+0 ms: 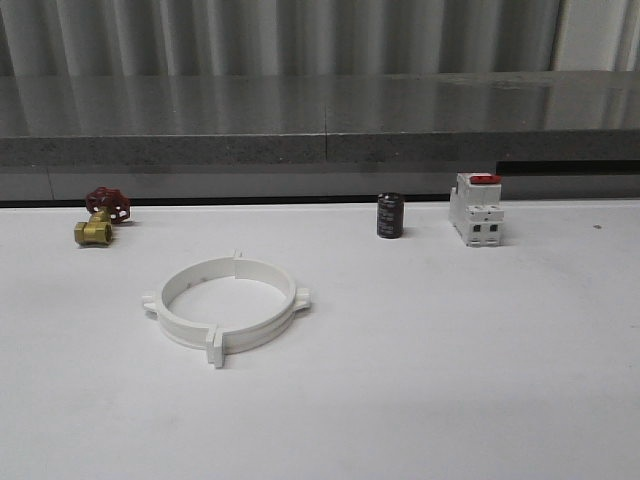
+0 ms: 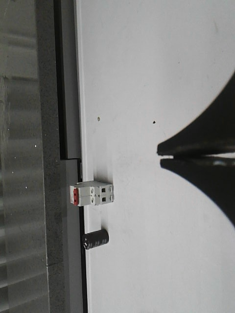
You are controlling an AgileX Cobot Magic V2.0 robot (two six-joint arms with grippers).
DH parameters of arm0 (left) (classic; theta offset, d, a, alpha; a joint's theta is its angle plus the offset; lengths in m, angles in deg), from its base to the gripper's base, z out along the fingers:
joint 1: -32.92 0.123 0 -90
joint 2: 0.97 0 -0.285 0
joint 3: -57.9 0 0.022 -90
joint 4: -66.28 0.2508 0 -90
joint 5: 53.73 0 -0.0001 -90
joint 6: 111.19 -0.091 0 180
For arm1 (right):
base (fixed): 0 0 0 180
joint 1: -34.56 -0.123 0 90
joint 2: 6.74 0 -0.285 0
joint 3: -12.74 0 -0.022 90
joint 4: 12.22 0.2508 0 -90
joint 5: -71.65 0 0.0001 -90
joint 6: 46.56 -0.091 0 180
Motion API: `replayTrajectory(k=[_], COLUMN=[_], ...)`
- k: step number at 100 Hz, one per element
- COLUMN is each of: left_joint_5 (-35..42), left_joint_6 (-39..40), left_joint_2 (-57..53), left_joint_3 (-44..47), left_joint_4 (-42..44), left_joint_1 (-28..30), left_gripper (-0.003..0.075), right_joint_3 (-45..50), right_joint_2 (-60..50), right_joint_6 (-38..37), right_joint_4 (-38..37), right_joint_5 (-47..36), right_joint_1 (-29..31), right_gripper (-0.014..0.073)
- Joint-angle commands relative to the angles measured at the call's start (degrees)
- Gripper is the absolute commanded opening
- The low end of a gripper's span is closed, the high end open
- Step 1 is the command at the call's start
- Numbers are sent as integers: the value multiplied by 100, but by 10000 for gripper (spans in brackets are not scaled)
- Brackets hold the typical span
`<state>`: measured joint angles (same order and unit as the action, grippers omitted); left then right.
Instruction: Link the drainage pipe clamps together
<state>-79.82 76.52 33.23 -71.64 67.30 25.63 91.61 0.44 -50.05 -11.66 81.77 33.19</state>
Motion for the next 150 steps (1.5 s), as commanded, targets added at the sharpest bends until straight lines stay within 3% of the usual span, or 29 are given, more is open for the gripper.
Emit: replayTrajectory(k=[1, 92, 117, 150], left_joint_5=[412, 599, 2009, 2084], left_joint_6=[19, 19, 19, 40], left_joint_2=[36, -69, -1125, -2780], left_joint_3=[-160, -118, 903, 2344], left_joint_4=[9, 133, 145, 224], left_joint_1=[20, 32, 266, 433], left_gripper=[-20, -20, -20, -20], right_joint_3=[-115, -115, -115, -115], right_joint_2=[-111, -111, -111, -111], right_joint_6=[66, 66, 66, 66], right_joint_4=[-55, -55, -55, -55], right_joint_5=[-508, -502, -502, -502], right_joint_1=[-6, -6, -6, -6], right_gripper=[-66, -66, -66, -66])
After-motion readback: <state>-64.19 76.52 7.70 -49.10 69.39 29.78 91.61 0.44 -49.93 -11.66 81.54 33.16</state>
